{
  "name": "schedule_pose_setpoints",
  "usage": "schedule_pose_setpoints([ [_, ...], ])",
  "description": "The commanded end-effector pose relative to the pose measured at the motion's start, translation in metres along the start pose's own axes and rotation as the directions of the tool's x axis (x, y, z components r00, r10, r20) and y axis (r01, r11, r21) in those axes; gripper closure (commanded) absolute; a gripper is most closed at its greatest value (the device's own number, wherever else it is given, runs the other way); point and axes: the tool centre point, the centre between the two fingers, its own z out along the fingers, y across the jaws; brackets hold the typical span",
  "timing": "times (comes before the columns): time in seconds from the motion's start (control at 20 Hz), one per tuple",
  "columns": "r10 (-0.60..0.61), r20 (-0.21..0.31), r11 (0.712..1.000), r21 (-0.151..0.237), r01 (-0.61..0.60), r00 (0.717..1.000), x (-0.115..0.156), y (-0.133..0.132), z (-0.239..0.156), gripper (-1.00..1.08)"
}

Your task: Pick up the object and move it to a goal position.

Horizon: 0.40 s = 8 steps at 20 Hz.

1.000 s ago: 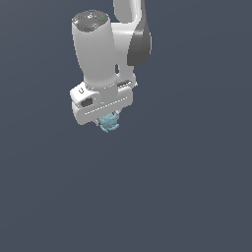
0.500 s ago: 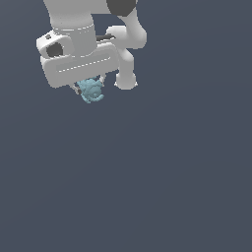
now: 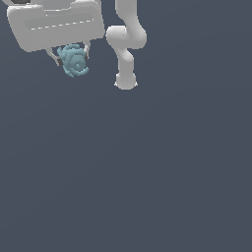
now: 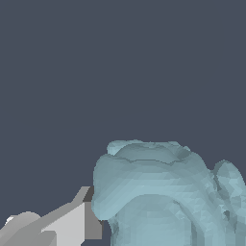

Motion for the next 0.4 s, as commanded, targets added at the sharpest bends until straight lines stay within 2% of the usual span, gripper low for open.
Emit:
schedule_pose_setpoints([
  [0.0, -0.001, 0.001, 1.000, 0.001, 0.001, 1.000, -0.005, 0.003, -0.011, 1.08],
  [0.35, 0.000, 0.002, 1.000, 0.000, 0.000, 1.000, -0.010, 0.006, -0.024, 1.08],
])
